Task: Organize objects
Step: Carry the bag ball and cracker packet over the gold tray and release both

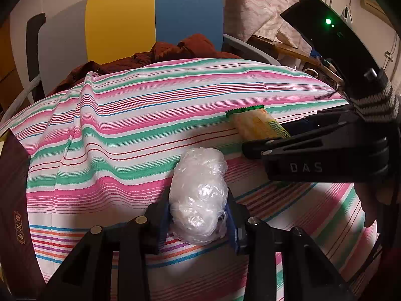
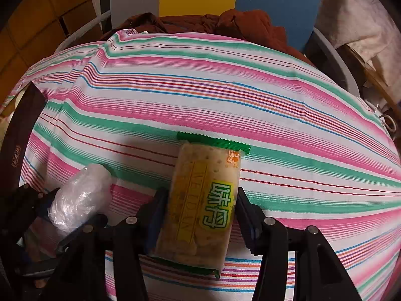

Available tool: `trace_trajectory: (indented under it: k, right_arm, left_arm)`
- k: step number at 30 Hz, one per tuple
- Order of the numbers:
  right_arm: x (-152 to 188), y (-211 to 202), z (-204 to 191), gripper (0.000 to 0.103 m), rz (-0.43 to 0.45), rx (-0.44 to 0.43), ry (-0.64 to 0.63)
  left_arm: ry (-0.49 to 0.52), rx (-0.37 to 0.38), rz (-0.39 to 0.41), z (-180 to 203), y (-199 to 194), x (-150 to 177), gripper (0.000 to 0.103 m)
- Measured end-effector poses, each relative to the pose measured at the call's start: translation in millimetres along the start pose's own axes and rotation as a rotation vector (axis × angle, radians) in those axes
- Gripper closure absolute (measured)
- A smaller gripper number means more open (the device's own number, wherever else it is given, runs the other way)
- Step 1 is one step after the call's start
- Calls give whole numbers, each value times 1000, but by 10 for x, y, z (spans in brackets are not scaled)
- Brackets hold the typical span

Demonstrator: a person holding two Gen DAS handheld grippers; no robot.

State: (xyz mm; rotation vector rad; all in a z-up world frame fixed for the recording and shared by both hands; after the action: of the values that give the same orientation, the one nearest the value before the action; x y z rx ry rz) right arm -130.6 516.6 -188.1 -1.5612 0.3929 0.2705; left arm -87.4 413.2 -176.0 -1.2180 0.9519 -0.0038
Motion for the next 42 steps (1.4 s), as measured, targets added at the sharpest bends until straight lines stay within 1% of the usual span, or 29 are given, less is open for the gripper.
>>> trace_trajectory:
  k: [5,8,11,13,15,17,20,22,25,27,29,31,34,38,39,41,42]
  right_arm:
    - [24,-21,7,49,4,13,-1]
    - [41,-55,13,52,15,8,-4]
    - [56,-81,26,53,25,-3,-1]
    - [78,-122,38,53,29,-8,1]
    - [92,-139,52,53,31,-8,1]
    - [117,-164,71,53,34,-6,1]
    - [127,-166,77,53,37,1,4]
    - [140,-176,70,53,39,8,2]
    - [123,-147,26,54,40,18,-6]
    - [119,-133,20,54,41,22,-14]
    - [128,-148,37,54,42,22,-13]
    - [128,-147,42,54,44,28,-17]
    - [131,-140,47,54,48,41,-20]
    - [160,-165,19,55,46,98,-52]
    - [162,-174,9,55,38,119,-56]
    - [173,-197,-22,55,23,152,-55]
    - [171,-208,-38,55,13,176,-55]
  left_arm:
    - [2,0,2,-3,4,2,65]
    - [8,-10,1,8,-2,-8,66]
    - [-10,12,-13,-18,-50,-25,68]
    - [-14,27,5,-30,-221,-42,68]
    - [23,33,71,-19,-538,-104,68]
    - [36,37,103,-52,-749,-135,68]
    - [-3,46,117,-226,-1023,-115,68]
    - [-26,44,117,-349,-1118,-61,68]
    - [-60,37,116,-594,-1296,35,68]
    - [-96,19,129,-856,-1471,83,68]
    - [-134,-1,159,-1131,-1675,89,68]
    - [-183,-38,199,-1486,-1918,101,68]
    - [-233,-148,241,-2062,-2220,163,68]
    - [-329,-281,234,-2781,-2436,416,68]
    - [-362,-299,229,-2935,-2471,510,68]
    - [-404,-329,221,-3123,-2494,666,68]
    - [-433,-330,205,-3201,-2469,768,68]
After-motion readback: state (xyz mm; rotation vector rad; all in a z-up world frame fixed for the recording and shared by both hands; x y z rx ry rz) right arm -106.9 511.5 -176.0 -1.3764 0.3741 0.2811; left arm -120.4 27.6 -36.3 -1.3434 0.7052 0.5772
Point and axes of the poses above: each gripper's, at about its wrist camera, not at the fingertips, and y roughly the way its jaws point, z to its right, x to its underside, the point moved 8 cm from there along y, roughly the way its jaws point, and after that the axes turned 3 degrees about -x, right-handed, at the moved point
